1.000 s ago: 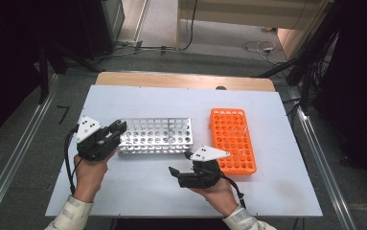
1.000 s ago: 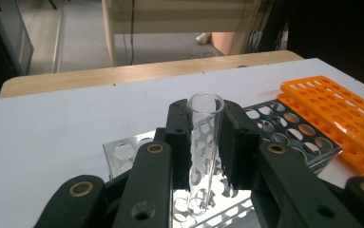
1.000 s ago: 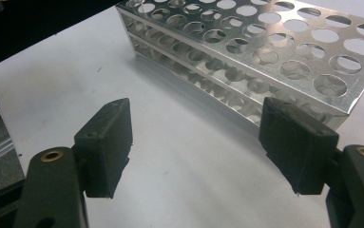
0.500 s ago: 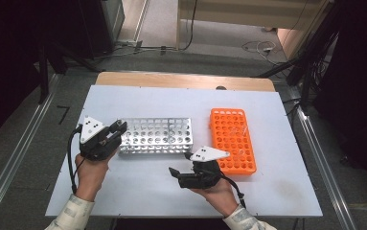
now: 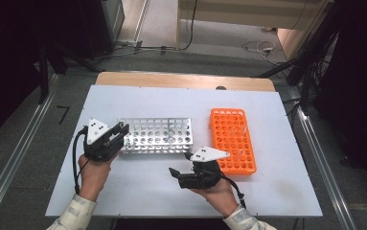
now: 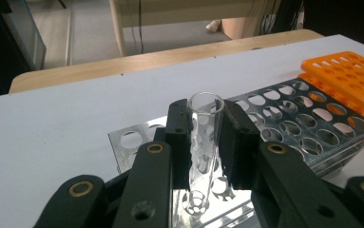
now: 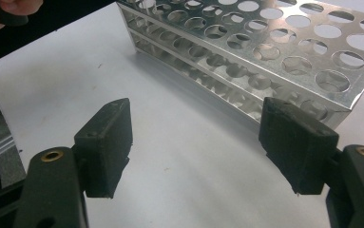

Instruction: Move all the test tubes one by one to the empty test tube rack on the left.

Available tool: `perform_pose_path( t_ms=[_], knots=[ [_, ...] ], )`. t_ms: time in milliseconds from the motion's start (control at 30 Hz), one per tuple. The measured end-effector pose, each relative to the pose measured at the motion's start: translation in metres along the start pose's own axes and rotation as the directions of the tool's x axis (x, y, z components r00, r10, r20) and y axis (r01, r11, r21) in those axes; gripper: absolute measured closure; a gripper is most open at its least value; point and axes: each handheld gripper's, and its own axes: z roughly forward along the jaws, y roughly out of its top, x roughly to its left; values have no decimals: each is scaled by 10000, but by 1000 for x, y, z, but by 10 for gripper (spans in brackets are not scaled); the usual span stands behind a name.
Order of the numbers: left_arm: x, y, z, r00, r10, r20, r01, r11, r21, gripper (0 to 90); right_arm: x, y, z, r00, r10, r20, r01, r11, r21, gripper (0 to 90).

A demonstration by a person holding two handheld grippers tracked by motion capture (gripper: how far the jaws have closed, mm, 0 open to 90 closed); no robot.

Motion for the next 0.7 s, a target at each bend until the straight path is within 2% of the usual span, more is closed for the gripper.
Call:
perform_pose_path(
  t_ms=[300,700],
  knots=[
    [-4,-5,5,9994,322,-95,-316,9978,590,748,0,0,-1,10000,10,32,-10,10000,-10,254],
    [-6,-5,6,9992,384,65,-388,9962,785,734,0,-1,0,10000,-37,23,37,10000,34,255]
  ],
)
